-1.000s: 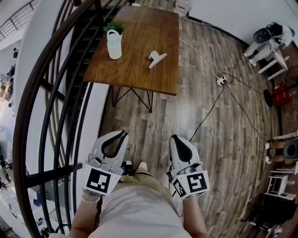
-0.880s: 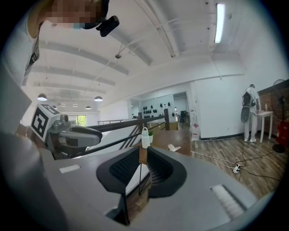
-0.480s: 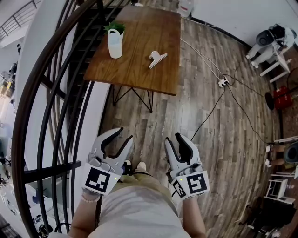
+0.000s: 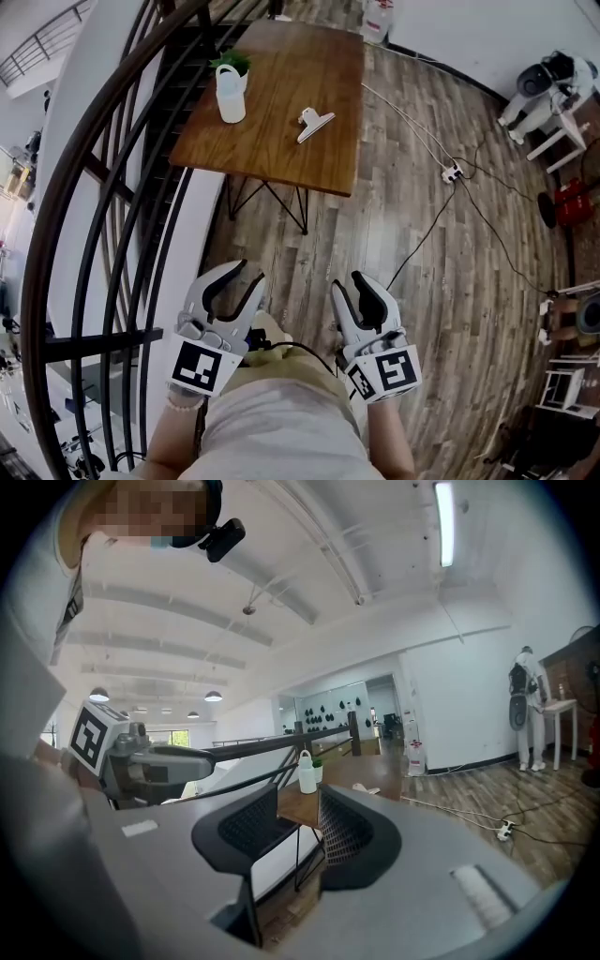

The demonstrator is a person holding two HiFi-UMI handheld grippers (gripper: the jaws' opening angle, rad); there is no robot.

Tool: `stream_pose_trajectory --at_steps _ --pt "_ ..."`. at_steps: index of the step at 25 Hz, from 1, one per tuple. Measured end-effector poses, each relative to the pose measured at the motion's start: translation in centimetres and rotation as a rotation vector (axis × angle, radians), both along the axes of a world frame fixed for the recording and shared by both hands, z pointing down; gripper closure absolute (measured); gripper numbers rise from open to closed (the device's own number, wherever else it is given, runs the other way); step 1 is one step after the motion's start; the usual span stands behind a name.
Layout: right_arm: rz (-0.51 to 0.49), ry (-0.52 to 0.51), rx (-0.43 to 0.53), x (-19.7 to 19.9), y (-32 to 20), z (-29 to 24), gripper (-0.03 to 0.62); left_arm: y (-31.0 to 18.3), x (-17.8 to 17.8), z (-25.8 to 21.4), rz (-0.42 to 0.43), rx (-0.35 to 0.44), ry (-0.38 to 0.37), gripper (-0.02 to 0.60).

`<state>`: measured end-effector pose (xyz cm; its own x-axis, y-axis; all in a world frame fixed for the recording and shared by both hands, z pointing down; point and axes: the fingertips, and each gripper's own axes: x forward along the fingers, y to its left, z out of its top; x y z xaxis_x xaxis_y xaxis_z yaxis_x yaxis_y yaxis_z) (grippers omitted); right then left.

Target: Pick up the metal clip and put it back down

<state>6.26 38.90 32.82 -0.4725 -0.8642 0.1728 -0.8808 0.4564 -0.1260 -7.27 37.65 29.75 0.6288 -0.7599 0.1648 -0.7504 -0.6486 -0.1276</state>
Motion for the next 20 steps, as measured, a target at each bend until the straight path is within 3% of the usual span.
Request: stream_pose_trajectory --at_steps 9,20 --pt "0.042 -0.001 -0.013 1.7 -1.9 0.5 0.448 -3.0 1.6 0.6 0.031 -0.007 0.009 0.466" --pt "0.094 -0.015 -0.03 2.3 -13.0 0.5 0.448 -14.8 3.0 1.6 0.105 -0.053 0.016 0.466"
